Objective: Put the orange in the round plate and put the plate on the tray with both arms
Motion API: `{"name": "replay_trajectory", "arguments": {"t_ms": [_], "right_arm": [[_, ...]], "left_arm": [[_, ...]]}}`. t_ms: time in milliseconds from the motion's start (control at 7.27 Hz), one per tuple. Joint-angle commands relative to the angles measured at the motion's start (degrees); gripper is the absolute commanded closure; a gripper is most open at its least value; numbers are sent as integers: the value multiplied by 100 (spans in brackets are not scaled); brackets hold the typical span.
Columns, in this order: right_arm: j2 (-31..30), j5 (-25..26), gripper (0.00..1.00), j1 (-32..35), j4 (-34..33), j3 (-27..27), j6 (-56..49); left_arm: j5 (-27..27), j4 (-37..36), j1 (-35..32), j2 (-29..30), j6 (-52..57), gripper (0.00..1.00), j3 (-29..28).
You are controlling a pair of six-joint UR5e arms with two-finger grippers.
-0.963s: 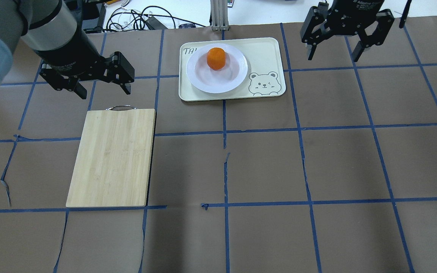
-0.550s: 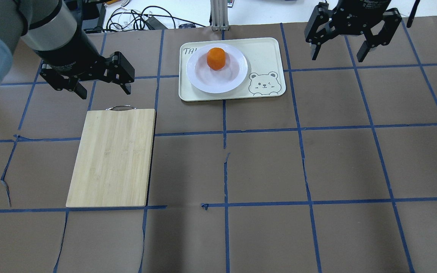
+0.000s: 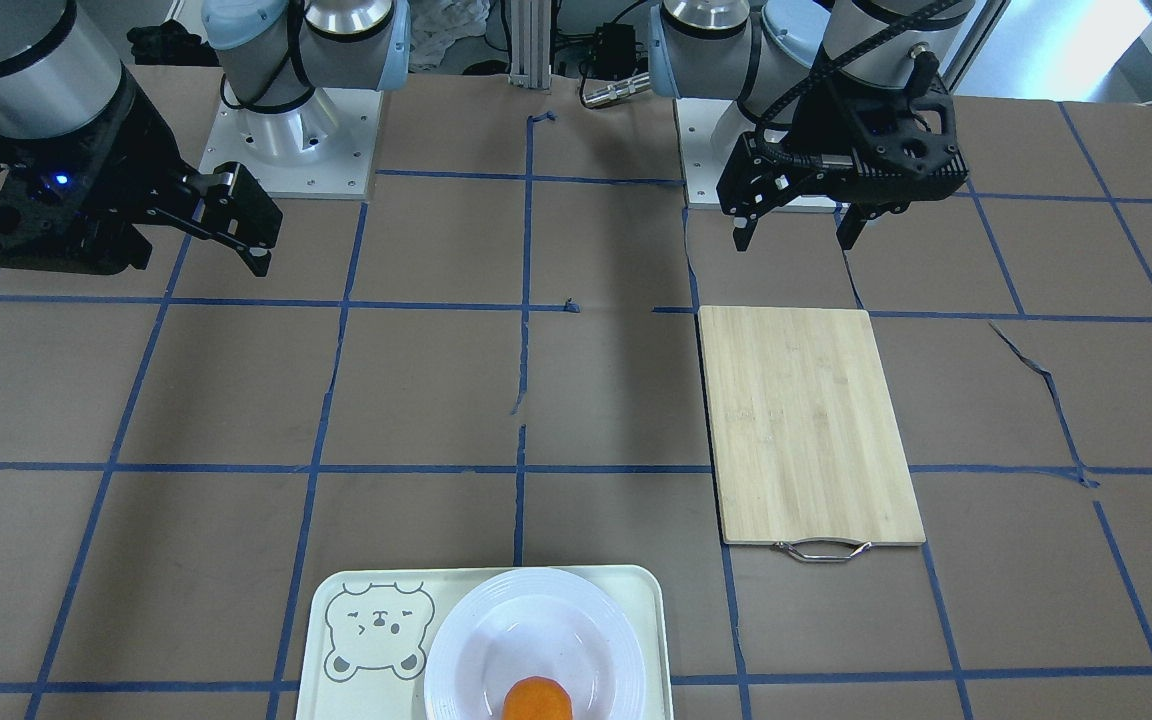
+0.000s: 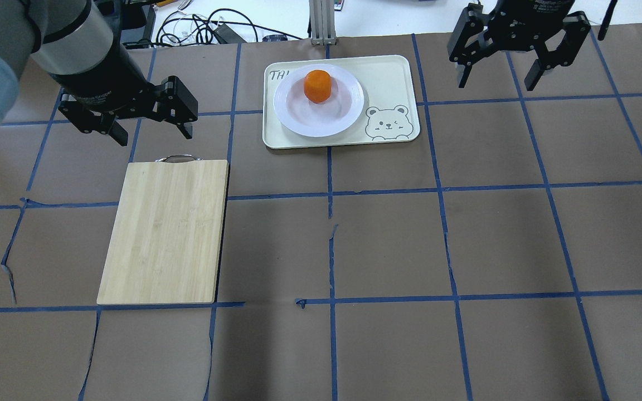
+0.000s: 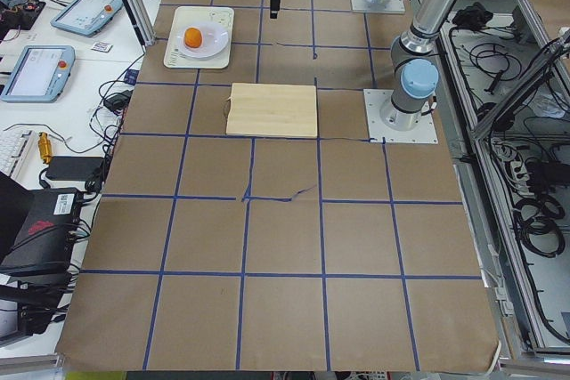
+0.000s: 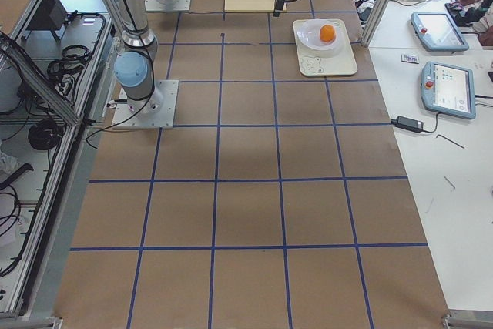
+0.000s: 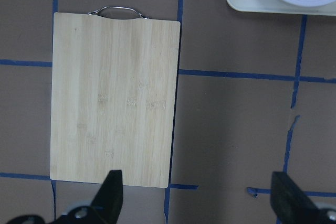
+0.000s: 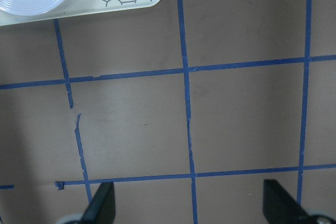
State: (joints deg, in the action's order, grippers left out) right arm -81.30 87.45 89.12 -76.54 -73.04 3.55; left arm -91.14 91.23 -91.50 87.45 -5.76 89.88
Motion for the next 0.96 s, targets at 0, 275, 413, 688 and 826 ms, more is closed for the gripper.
{"name": "replay_trajectory", "arguments": {"t_ms": [0,275,413,688,826], "right_arm": [[0,9,0,1,-2,0,-56],[8,0,0,1,-2,-9,-12],[8,9,0,1,-2,-35,-4],[-105,9,0,1,-54,-184,-4],[-158,9,0,1,-63,-228,-4]], "left_arm": [[0,0,0,0,-4,0,4],[0,0,0,0,-4,0,4],[0,0,0,0,5,0,4],[9,0,0,0,-4,0,4],[9,0,0,0,5,0,4]]}}
